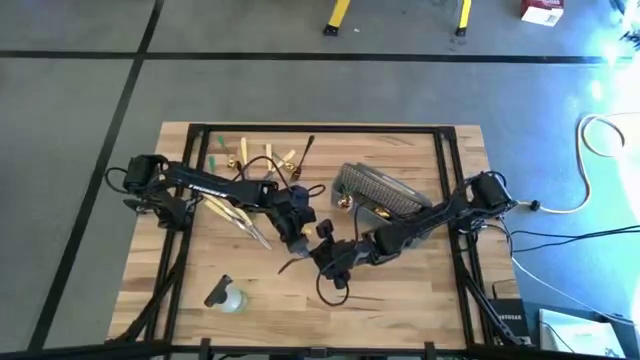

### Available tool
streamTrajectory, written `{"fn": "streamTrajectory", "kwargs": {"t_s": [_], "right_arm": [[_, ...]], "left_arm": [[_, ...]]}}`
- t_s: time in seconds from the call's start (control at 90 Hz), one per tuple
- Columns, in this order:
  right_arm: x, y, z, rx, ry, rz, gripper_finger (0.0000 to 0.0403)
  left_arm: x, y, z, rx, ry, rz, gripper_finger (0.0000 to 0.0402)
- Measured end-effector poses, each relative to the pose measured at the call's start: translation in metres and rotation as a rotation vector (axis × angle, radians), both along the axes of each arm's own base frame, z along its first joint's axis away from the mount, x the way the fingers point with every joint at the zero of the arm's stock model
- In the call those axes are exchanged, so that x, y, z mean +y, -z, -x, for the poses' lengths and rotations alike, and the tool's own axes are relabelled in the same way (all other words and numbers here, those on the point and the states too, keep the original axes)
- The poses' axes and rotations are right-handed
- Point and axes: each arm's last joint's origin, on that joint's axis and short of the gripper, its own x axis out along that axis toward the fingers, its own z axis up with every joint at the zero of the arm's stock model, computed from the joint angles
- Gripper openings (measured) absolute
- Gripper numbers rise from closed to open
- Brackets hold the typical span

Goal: Sort silverware
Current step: Put the black fork into the cutlery rack

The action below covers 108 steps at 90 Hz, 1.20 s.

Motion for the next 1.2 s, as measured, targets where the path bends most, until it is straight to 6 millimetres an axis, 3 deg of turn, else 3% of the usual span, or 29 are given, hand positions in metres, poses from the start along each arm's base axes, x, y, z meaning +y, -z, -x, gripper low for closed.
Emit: {"fn": "streamTrajectory", "kwargs": {"t_s": [0.178, 0.467, 0.722, 0.956, 1.2], "right_arm": [[0.007, 0.001, 0.006, 0.031, 0.020, -0.018, 0.0000], [0.021, -0.009, 0.021, 0.082, -0.022, -0.109, 0.0000], [0.022, -0.028, 0.059, 0.263, 0.060, -0.199, 0.0000], [0.018, -0.054, 0.096, 0.266, 0.105, -0.296, 0.0000], [0.011, -0.049, 0.146, 0.136, 0.186, -0.493, 0.0000]], "left_arm": [[0.004, 0.000, -0.001, -0.005, -0.027, -0.022, 0.0012], [0.014, 0.000, -0.002, -0.029, -0.074, -0.063, 0.0065], [0.016, -0.015, -0.007, -0.240, -0.073, -0.256, 0.0095], [-0.013, -0.021, -0.015, -0.411, -0.155, -0.581, 0.0104], [-0.055, -0.041, -0.016, -0.642, -0.264, -0.767, 0.0105]]}}
